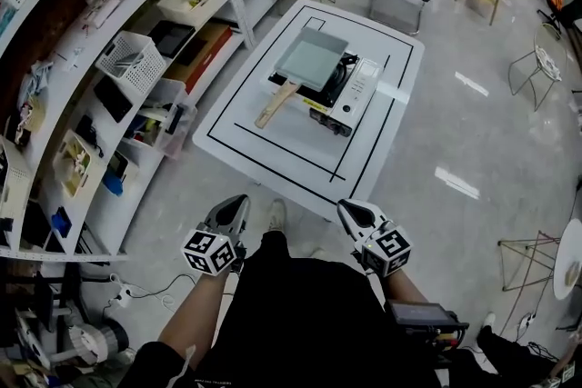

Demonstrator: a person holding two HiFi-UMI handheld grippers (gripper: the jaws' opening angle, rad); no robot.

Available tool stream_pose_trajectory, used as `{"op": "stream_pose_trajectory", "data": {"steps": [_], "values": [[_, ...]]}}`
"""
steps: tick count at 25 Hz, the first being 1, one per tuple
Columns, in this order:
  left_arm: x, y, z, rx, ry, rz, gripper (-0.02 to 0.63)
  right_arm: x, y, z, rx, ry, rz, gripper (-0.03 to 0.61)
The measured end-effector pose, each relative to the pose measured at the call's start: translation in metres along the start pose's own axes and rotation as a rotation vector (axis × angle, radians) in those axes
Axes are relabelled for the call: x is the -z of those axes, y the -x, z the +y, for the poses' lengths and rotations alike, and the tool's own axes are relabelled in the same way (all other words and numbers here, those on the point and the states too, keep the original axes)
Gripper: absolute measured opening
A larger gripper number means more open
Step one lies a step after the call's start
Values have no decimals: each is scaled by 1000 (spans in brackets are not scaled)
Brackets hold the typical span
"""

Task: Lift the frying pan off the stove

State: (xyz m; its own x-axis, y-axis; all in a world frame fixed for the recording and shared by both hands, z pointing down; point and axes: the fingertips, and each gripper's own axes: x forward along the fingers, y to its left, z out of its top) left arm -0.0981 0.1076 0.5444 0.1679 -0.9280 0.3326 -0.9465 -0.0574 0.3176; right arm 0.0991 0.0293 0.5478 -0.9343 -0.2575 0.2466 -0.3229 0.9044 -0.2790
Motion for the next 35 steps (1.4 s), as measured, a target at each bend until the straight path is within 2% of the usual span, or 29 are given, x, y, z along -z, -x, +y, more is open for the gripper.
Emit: {"op": "stream_pose_trajectory", "data": {"steps": [8,15,19,26,31,35], "values": [[-21,-41,19,82,-6,20,9,-16,-24,-19,60,-8,-1,25],[-36,-70,48,120,2,54,9,-28,-56,-39,102,-27,4,26],[-48,-84,69,129,46,58,9,-34,-75,-43,112,-33,13,26],[-66,-110,93,195,119,81,9,-45,-97,-53,160,-48,13,26],[-76,-132,102,304,185,122,11,-53,-112,-60,214,-53,2,26],[-85,-151,109,387,275,148,11,-60,-123,-66,255,-60,-12,26]]}}
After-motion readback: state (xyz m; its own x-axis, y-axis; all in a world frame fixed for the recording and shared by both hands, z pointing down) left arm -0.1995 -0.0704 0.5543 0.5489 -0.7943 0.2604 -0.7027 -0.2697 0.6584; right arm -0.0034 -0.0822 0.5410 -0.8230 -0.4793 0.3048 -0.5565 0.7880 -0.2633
